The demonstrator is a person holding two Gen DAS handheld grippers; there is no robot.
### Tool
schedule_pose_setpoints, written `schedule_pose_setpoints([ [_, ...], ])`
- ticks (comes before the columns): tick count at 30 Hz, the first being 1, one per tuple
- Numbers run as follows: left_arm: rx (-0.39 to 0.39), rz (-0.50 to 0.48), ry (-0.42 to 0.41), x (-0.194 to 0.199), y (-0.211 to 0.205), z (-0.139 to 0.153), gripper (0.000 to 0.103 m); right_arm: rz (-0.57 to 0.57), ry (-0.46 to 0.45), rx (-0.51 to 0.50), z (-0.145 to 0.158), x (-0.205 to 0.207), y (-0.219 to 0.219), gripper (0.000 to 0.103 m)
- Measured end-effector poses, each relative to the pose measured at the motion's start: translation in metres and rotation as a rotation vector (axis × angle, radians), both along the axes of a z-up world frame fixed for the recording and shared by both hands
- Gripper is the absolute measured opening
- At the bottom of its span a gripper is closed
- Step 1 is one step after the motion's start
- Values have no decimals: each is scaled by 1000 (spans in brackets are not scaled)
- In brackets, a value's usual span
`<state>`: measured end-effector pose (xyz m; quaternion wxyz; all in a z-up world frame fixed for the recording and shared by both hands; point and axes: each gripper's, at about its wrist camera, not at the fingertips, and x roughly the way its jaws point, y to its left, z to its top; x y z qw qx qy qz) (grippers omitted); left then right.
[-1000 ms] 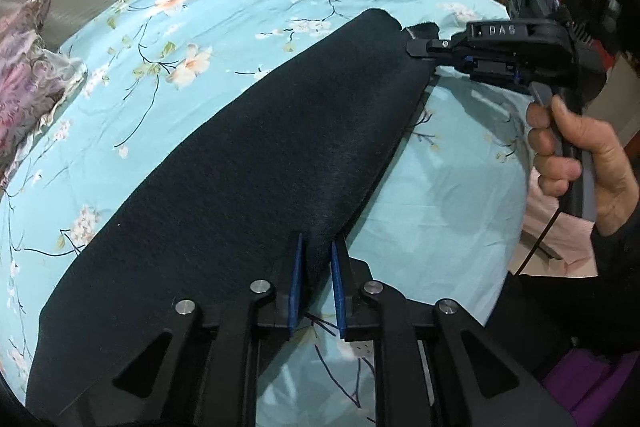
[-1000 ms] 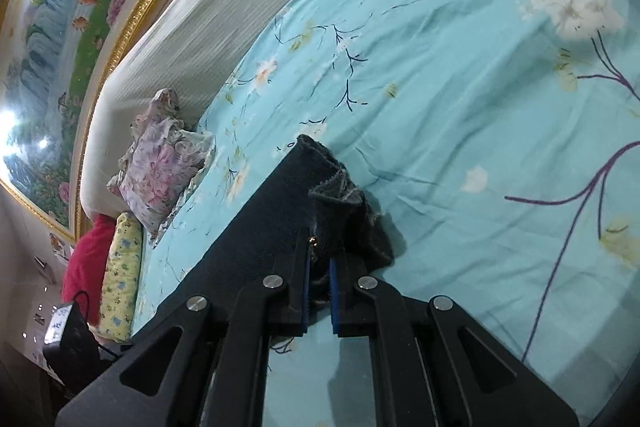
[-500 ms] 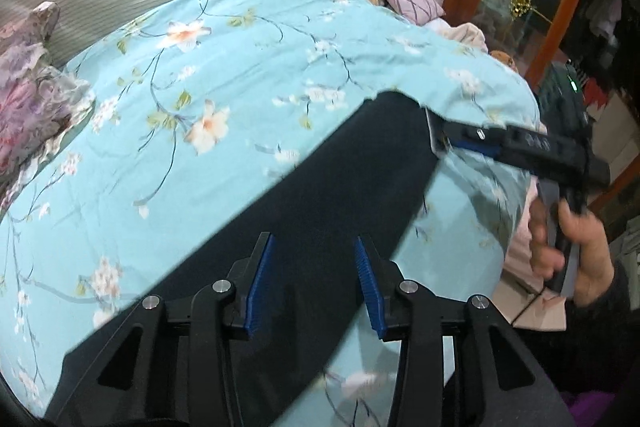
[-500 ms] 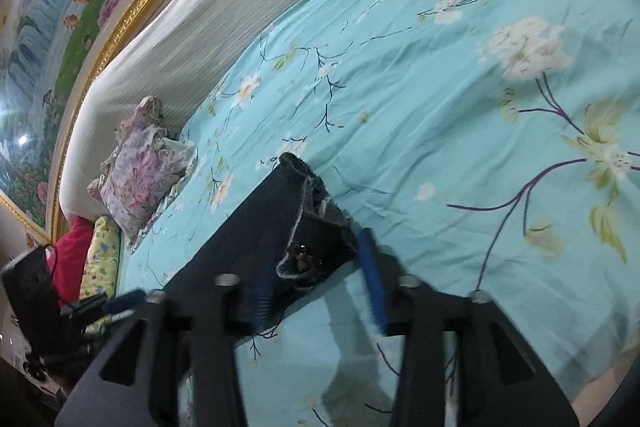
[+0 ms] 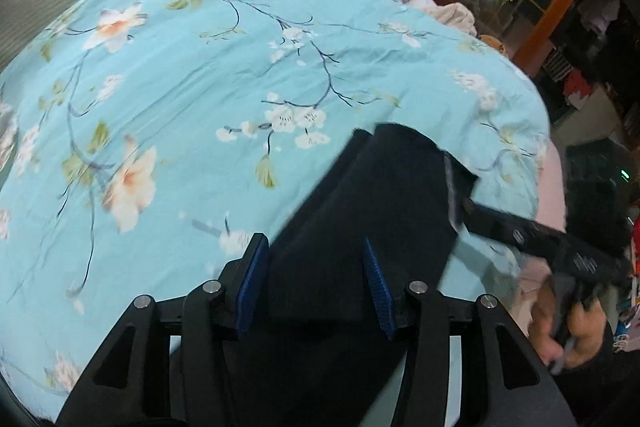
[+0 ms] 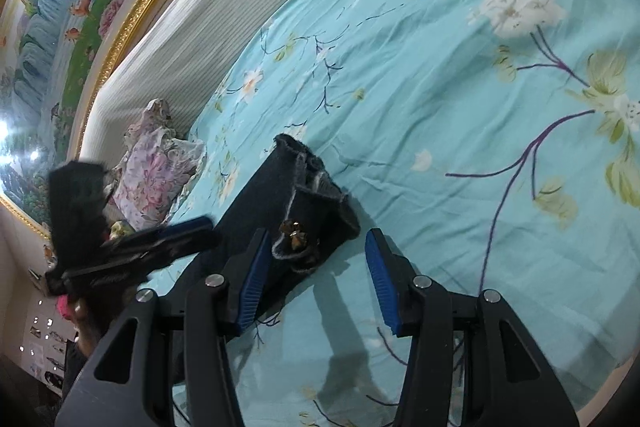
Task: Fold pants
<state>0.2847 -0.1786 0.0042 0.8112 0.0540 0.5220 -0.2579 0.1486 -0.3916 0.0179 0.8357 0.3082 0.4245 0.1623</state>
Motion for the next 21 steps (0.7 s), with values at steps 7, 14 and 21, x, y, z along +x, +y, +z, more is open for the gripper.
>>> schedule_pose_setpoints([
  [7,-27,-32,91,36,-18,-28,52,16,2,32,-7,3,4,50],
  [14,-106,-60,114,41,-19,-35,29,35,-16,76,-14,10,5,32],
  [21,-143,-60,76,31,-14,-21,11,51,-36,97,-11,7,7,16],
])
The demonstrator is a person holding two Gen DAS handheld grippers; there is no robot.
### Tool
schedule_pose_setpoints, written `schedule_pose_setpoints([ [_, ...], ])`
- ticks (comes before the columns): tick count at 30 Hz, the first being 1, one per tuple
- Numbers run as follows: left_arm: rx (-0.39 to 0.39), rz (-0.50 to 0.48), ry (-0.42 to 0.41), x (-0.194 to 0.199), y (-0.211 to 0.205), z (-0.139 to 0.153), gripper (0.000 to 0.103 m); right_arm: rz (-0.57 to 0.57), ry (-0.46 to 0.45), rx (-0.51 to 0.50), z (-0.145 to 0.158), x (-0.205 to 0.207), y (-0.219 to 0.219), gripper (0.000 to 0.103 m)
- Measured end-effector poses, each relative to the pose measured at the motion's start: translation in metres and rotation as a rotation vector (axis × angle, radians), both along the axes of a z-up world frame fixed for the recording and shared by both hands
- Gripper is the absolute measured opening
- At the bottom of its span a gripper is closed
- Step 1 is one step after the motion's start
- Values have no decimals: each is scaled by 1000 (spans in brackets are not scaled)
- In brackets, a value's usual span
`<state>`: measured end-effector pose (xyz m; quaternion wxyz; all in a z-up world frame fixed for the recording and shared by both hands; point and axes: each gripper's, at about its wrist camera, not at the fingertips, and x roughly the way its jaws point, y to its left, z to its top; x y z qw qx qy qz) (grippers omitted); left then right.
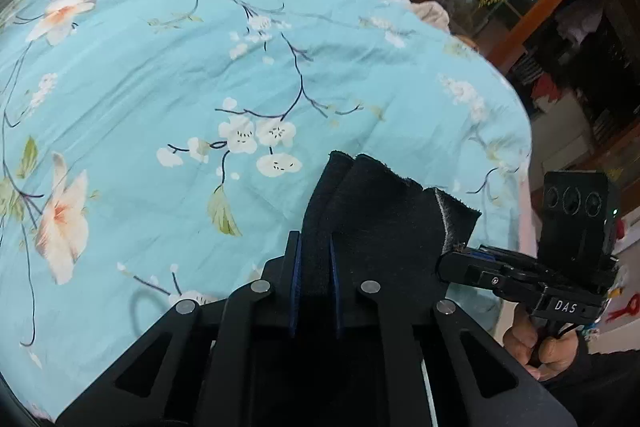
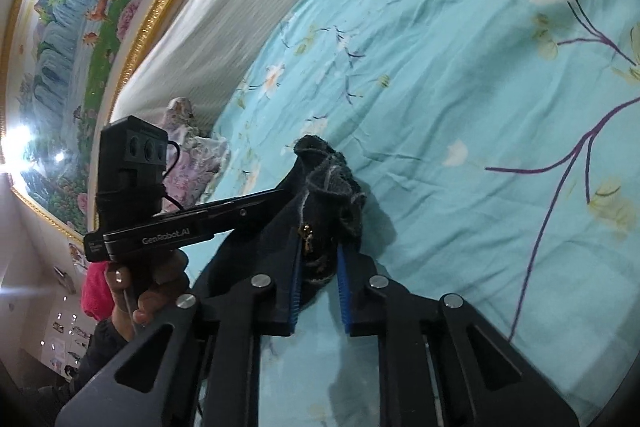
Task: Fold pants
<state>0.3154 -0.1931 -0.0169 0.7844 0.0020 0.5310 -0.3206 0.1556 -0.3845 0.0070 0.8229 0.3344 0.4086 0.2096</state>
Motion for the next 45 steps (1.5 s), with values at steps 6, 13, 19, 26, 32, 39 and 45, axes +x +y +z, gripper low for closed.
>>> schedule_pose_setpoints([
  [6,-51,20,-71,-22,14,29,10,40,-87,34,27,-9,9,15],
  [13,-133,76,-146,-56,49,65,10,134,-184,93,63,-20,34,15],
  [19,-197,141,-185,-88,86,84,10,239,-245,110,86,-31,71,15],
  [26,-266,230,-215,-122,135,93,10,376,-270,132,96,-42,121,15],
  [32,-293,311,-213,-145,175,80,10,498,-227,163,82,-42,166,15],
  [39,-288,413,-160,-163,218,42,0,580,-96,211,37,-34,208,15],
  [45,-266,503,-120,-174,242,4,0,613,-4,188,2,-35,236,15],
])
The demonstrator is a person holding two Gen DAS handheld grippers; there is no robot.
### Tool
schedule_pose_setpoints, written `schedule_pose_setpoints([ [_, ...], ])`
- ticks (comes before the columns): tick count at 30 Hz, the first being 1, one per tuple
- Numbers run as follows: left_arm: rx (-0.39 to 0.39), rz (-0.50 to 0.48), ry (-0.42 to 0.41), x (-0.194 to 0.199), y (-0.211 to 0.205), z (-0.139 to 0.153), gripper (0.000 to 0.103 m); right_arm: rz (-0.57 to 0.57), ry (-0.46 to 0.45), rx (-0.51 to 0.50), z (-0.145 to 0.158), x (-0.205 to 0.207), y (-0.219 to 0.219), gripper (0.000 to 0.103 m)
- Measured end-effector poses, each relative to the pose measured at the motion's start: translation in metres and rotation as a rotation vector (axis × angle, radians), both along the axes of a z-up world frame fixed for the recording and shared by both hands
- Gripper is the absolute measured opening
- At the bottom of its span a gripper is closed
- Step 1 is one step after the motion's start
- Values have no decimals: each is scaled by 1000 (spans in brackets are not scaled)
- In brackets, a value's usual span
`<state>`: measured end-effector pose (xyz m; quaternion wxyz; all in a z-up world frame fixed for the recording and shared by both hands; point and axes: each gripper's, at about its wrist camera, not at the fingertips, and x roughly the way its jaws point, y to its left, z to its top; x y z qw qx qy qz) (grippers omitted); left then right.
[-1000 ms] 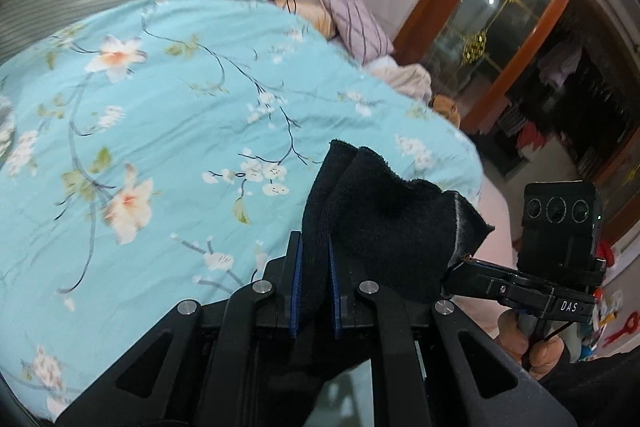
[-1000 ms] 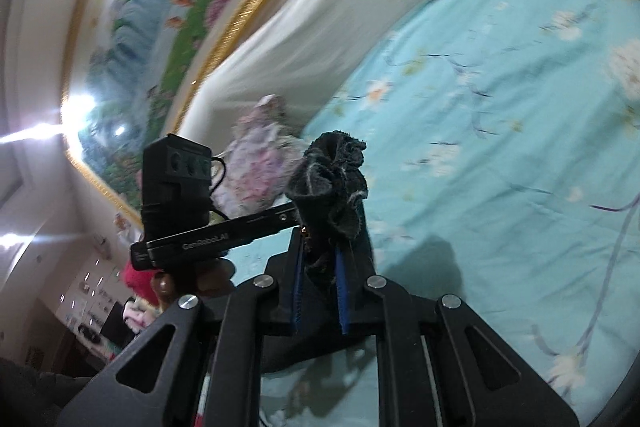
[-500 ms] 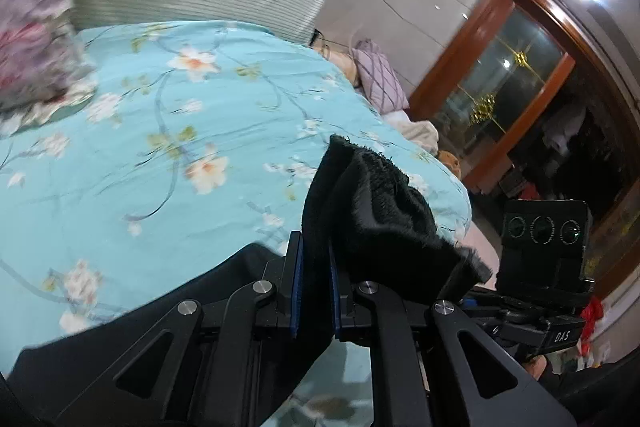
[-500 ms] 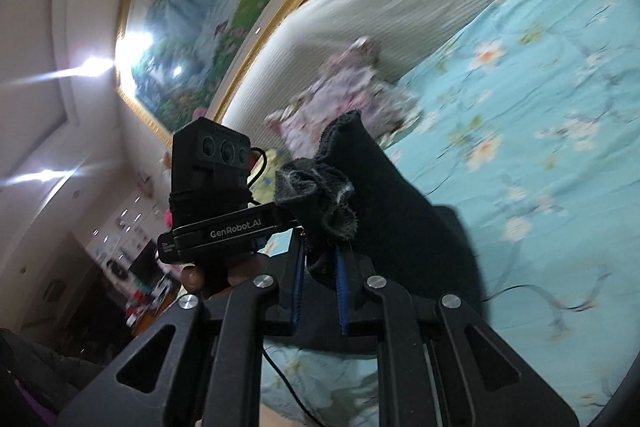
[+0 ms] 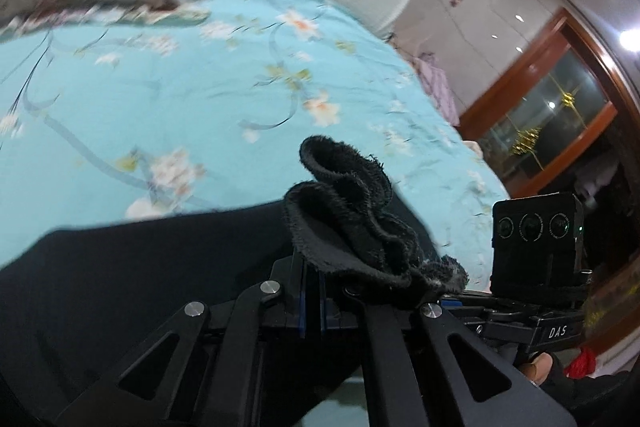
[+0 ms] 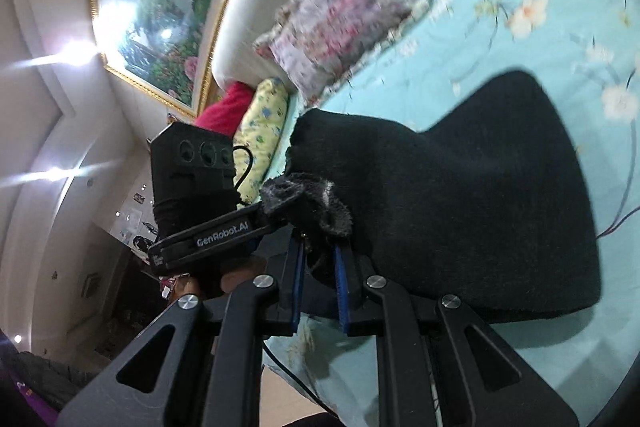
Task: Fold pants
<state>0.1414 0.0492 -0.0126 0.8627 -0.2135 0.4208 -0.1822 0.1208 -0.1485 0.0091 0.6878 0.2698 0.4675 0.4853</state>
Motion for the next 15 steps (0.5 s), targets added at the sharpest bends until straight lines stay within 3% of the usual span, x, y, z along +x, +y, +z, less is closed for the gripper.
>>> schedule_pose_setpoints([
  [7,-22,46,49,-13,18,-24,1,21,43,-65,-26,1,11,15],
  [15,0,99,91,-29,24,-35,2,33,54,-104,-29,3,21,23],
])
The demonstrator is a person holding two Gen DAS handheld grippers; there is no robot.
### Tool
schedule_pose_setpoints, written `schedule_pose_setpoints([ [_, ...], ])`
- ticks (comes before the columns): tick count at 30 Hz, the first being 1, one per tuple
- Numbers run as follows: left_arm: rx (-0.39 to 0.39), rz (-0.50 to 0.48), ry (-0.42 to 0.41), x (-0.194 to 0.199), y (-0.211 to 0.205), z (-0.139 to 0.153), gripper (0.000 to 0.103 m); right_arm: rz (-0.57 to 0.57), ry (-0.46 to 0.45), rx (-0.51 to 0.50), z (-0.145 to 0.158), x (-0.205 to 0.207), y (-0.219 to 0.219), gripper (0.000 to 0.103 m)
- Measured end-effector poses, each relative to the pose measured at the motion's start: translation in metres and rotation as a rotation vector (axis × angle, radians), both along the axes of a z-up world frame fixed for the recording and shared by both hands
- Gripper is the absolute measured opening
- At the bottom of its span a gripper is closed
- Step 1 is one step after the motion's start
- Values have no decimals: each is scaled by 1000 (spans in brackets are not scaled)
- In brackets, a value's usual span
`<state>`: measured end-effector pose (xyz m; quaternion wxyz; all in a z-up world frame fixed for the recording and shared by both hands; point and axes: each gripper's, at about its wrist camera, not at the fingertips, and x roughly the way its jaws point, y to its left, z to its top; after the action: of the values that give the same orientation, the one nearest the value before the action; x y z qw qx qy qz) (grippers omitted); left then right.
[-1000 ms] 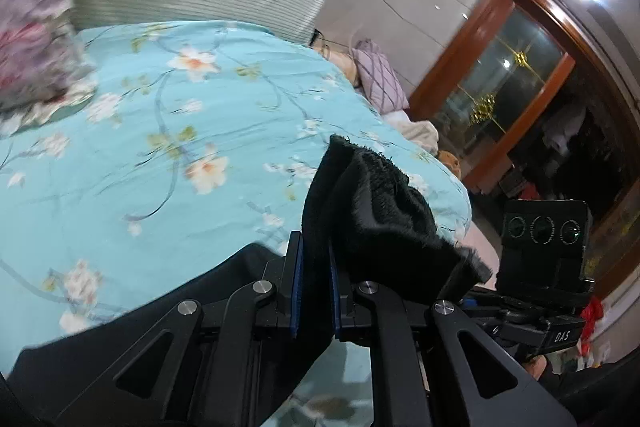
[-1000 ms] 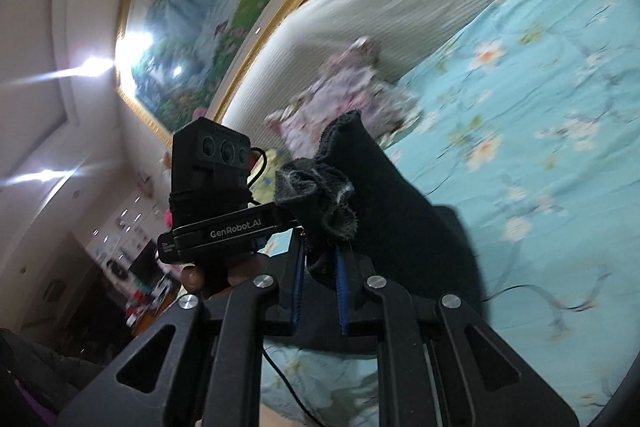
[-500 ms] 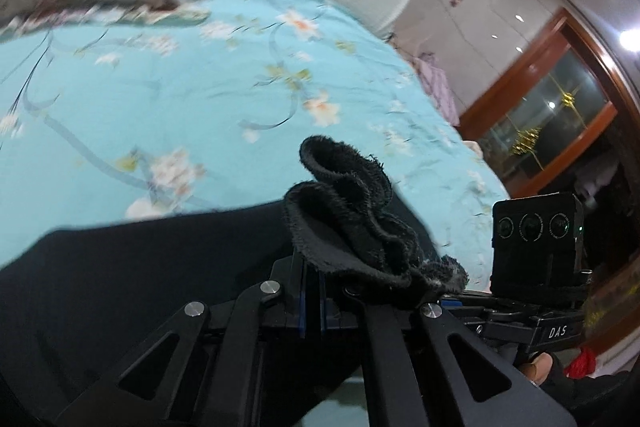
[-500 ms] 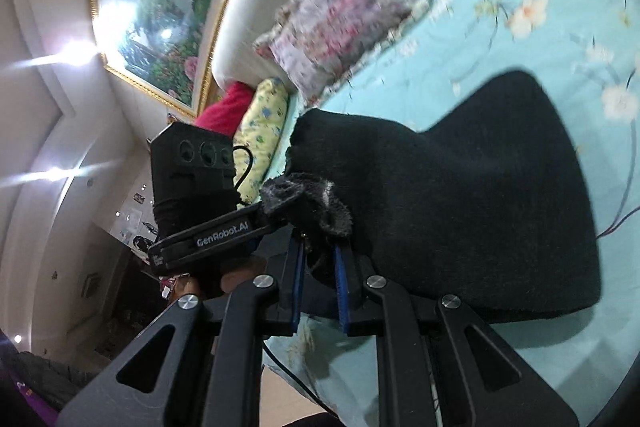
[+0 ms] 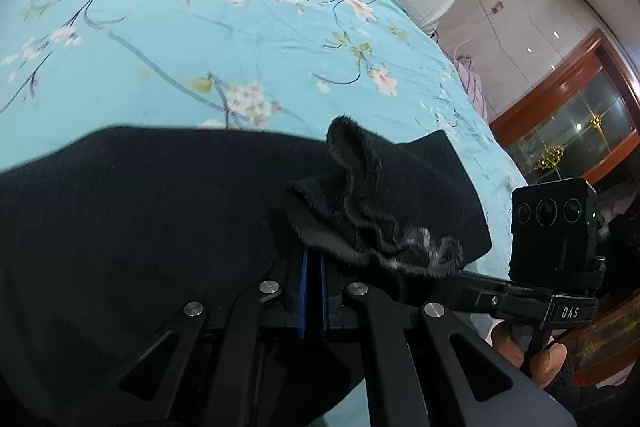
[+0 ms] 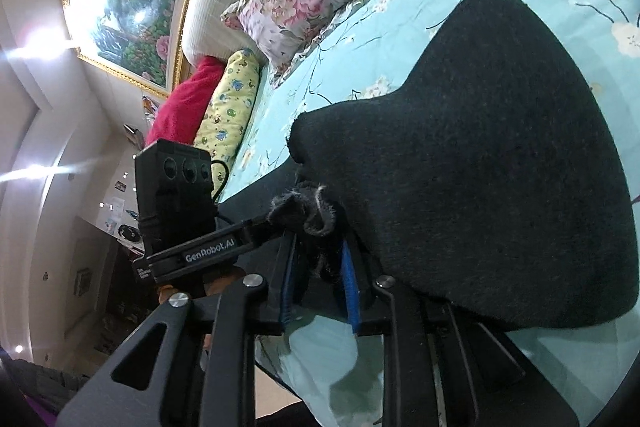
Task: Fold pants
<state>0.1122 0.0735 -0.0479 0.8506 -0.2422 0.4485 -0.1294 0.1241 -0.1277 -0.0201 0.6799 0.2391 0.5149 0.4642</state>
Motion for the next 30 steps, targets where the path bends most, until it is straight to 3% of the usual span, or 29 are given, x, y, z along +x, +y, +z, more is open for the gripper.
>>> schedule_pose_setpoints([
  [3,-4,25,-1,-11,5,0,2,8,-1,-8,1,-2,1,28],
  [5,5,47,-4,-17,9,2,8,19,1,8,4,-4,3,41],
  [7,3,75,-12,-28,13,6,9,29,-12,18,8,-7,6,47],
  [13,12,160,-25,-56,25,15,12,68,-54,6,18,-18,18,47],
  [17,-15,216,-23,-74,35,15,18,94,-83,-1,24,-26,26,47],
  [20,-61,241,-33,-88,41,14,19,109,-99,-5,27,-30,29,47],
  [24,-57,318,-39,-110,49,18,19,118,-110,-2,30,-34,32,47],
  [27,-61,368,-54,-128,56,25,35,128,-121,-5,32,-39,35,47],
  [30,-57,408,-81,-148,64,33,36,142,-133,-8,34,-43,40,47],
])
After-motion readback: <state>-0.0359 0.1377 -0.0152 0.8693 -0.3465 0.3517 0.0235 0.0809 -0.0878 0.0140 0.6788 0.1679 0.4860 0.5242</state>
